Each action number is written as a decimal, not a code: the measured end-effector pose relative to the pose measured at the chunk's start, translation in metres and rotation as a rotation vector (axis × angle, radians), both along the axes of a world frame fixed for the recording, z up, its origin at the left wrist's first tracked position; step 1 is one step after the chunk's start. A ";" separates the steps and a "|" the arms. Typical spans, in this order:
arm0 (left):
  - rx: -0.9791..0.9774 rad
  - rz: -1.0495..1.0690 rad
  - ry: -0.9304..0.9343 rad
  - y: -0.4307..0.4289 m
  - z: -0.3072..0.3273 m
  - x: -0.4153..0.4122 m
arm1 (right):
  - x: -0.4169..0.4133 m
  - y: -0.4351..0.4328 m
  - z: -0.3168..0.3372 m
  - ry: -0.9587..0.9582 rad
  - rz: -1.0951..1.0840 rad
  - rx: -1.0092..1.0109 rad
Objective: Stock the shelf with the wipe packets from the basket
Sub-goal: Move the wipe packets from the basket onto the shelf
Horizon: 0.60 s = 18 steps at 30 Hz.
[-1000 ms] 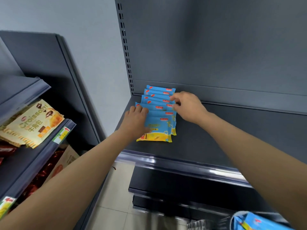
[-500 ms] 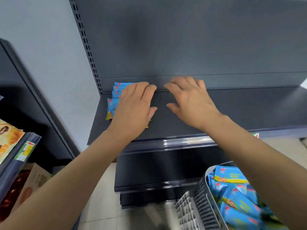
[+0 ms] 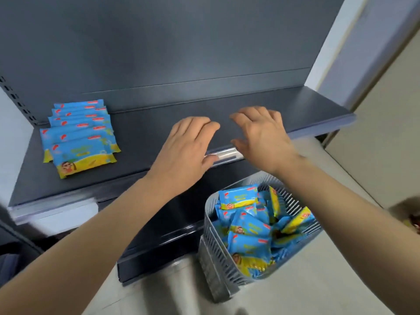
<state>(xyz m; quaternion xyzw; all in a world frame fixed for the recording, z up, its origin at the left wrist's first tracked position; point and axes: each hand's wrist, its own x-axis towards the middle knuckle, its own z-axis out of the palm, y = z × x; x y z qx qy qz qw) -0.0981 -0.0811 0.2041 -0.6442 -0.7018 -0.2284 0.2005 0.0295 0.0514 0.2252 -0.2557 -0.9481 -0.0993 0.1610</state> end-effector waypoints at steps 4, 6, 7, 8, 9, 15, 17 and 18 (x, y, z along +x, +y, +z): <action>-0.141 -0.045 -0.053 0.043 -0.035 0.041 | 0.040 0.043 -0.032 -0.078 -0.028 -0.073; -0.209 -0.033 -0.076 0.061 -0.055 0.056 | 0.053 0.063 -0.053 -0.144 -0.017 -0.124; -0.247 -0.020 -0.091 0.069 -0.066 0.062 | 0.059 0.072 -0.065 -0.189 -0.007 -0.155; -0.283 -0.004 -0.111 0.076 -0.077 0.067 | 0.062 0.081 -0.078 -0.243 0.007 -0.185; -0.319 0.014 -0.132 0.081 -0.088 0.072 | 0.065 0.090 -0.090 -0.301 0.024 -0.215; -0.615 0.180 -0.268 0.087 -0.149 0.095 | 0.060 0.124 -0.161 -0.494 0.113 -0.371; -0.732 0.197 -0.287 0.084 -0.167 0.101 | 0.055 0.127 -0.181 -0.522 0.128 -0.402; -0.781 0.195 -0.316 0.081 -0.176 0.104 | 0.053 0.128 -0.190 -0.537 0.136 -0.422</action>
